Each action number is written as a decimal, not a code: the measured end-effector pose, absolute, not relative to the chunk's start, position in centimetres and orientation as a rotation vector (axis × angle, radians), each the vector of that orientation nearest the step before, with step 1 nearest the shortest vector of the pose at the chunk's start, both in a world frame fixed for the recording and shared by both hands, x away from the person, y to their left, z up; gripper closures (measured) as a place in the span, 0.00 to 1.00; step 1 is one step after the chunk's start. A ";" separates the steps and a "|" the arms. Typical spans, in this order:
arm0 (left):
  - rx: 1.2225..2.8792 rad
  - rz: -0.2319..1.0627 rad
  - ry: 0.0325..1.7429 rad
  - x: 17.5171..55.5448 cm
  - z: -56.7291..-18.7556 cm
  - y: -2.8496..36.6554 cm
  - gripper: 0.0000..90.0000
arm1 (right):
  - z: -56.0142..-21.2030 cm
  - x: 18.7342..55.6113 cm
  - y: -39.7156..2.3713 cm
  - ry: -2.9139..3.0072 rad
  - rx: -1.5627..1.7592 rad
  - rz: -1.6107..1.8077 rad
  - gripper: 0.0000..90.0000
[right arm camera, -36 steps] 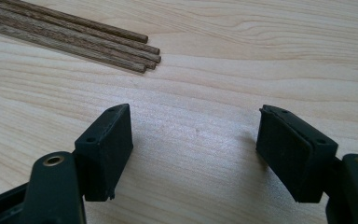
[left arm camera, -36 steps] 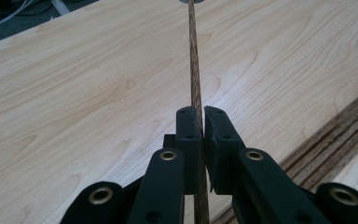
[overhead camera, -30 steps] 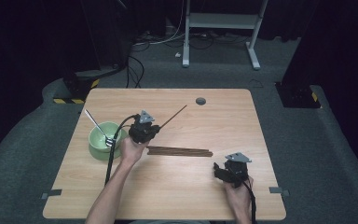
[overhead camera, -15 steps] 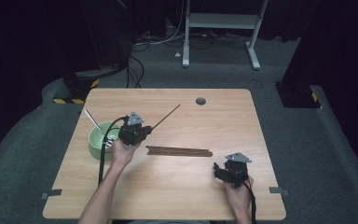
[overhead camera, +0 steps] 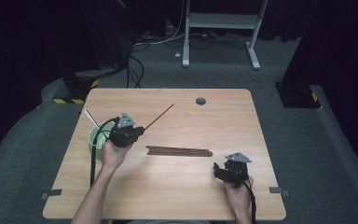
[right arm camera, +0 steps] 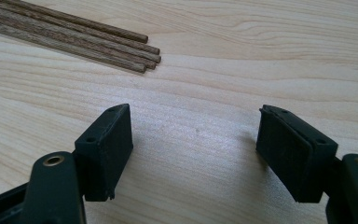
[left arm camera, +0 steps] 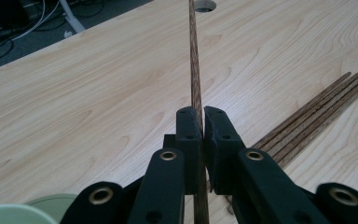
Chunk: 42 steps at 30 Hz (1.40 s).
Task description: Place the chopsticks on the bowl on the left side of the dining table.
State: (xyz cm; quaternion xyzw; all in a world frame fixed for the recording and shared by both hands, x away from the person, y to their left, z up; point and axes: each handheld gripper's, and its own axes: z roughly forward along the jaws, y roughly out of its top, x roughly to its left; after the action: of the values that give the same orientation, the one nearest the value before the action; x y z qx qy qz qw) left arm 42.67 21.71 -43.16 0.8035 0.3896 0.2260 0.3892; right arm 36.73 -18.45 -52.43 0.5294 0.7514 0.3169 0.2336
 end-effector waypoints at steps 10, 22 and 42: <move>2.024 0.571 1.011 42.0 -42.9 23.1 0.94 | -52.4 36.7 -18.5 2.064 1.454 0.870 0.29; 2.004 0.588 1.025 41.1 -42.3 25.0 0.94 | -52.4 36.7 -18.5 2.062 1.456 0.868 0.28; 1.975 0.610 1.082 39.7 -41.8 28.9 0.94 | -52.4 36.8 -18.5 2.056 1.462 0.865 0.26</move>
State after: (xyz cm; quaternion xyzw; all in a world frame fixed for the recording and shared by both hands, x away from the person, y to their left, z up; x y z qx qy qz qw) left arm 39.68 28.87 -41.76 0.7783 0.4263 0.2405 0.3933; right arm 36.81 -18.48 -52.45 0.5329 0.7493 0.3153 0.2349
